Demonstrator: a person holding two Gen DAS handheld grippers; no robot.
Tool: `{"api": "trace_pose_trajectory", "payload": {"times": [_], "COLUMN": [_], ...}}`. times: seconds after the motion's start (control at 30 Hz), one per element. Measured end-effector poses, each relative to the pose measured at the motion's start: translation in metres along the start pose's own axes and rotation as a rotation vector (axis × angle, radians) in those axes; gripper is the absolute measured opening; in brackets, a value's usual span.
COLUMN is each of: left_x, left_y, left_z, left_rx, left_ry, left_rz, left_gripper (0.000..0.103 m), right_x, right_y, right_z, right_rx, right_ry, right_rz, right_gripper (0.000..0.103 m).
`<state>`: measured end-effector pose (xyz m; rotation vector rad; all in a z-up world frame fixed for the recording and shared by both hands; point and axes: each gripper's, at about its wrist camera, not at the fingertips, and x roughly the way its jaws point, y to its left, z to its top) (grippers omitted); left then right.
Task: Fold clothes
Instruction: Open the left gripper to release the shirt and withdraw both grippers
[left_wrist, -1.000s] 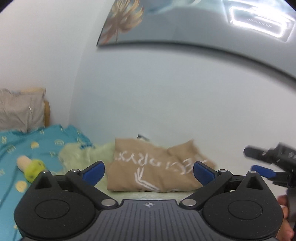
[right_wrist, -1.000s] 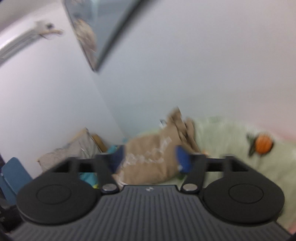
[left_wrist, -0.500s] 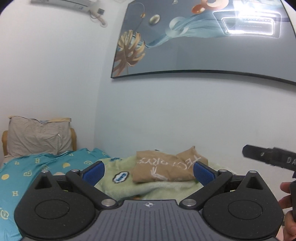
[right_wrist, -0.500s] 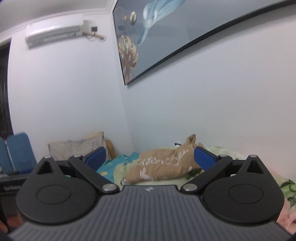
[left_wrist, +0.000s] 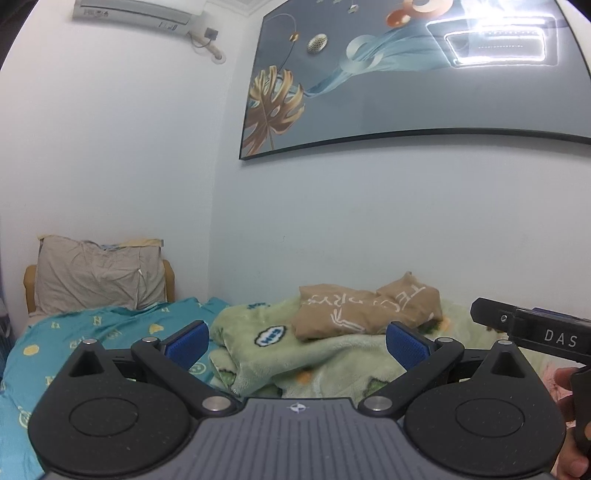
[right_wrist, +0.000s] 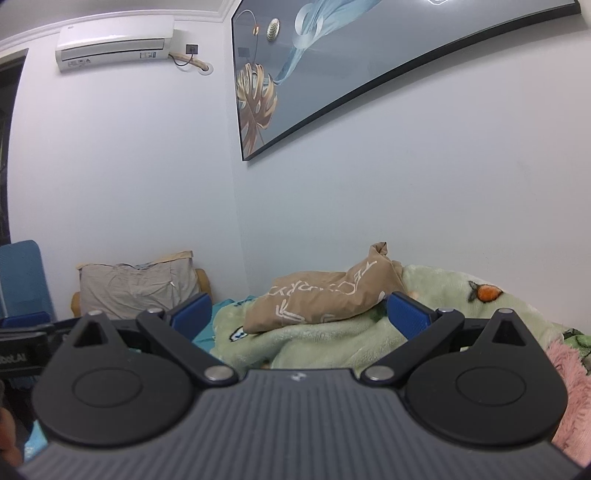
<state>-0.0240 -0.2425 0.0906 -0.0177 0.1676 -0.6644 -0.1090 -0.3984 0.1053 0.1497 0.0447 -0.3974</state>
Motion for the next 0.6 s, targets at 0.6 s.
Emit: {"api": "trace_pose_trajectory", "payload": {"times": [0.6], "left_x": [-0.003], "left_y": [0.001], "left_z": [-0.014], "left_rx": [-0.001], "left_ry": [0.014], "left_rz": [0.031], "left_gripper": [0.103], "right_x": [-0.008], "right_y": [0.014], "right_z": [-0.023], "right_rx": [-0.053], "right_ry": [0.004], "right_rz": [-0.017], "right_gripper": [0.103]}}
